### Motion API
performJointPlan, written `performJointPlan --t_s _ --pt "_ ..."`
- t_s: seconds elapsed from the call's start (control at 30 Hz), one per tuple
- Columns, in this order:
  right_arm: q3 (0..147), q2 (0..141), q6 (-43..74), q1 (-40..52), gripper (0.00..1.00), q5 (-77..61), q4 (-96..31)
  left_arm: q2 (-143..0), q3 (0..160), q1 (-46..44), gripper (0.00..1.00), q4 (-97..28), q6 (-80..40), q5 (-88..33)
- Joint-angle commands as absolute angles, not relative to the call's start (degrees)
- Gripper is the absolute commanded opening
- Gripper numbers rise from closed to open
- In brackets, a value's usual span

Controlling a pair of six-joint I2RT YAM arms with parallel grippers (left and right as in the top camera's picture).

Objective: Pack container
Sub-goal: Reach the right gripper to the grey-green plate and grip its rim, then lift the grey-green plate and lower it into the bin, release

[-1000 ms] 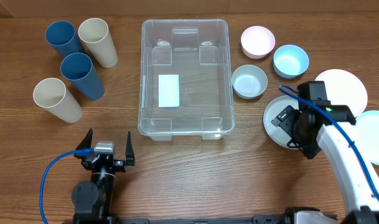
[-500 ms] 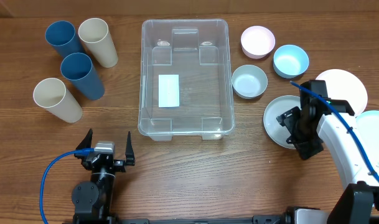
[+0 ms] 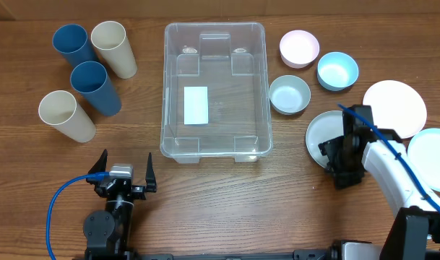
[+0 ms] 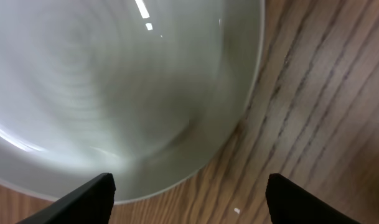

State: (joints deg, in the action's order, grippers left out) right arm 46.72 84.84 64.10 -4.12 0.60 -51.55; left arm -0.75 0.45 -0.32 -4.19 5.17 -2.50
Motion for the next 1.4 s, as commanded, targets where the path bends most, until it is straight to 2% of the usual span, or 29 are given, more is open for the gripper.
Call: performJointPlan --t_s 0.0,0.27,0.3,0.37,0.5,0.87,1.2,1.37 --pt "42.6 84.9 64.8 -4.3 0.76 0.3 -47.1 -0.3 0.3 0.0 1.00 -4.3 6.7 -2.3" --pt "36.7 84.9 64.3 -4.3 0.64 2.2 -37.9 -0.3 0.3 0.0 1.00 -4.3 6.7 -2.3" --pt "36.7 84.9 64.2 -4.3 0.58 3.1 -37.9 -0.3 0.3 0.0 1.00 -4.3 6.7 -2.3" --pt "36.7 84.9 63.1 -4.3 0.32 4.3 -37.8 -0.3 0.3 0.0 1.00 -4.3 6.7 -2.3" --pt "36.7 84.9 62.6 -4.3 0.04 4.4 -37.8 -0.3 0.3 0.0 1.00 -4.3 6.7 -2.3" --pt "37.4 84.8 57.3 -4.3 0.04 4.9 -40.1 -0.3 0.3 0.0 1.00 -4.3 6.7 -2.3" --pt "48.1 73.3 53.5 -4.3 0.04 6.9 -54.5 -0.3 0.3 0.0 1.00 -4.3 6.7 -2.3" --pt "57.5 66.7 47.6 -4.3 0.04 7.5 -61.9 -0.3 0.3 0.0 1.00 -4.3 6.7 -2.3"
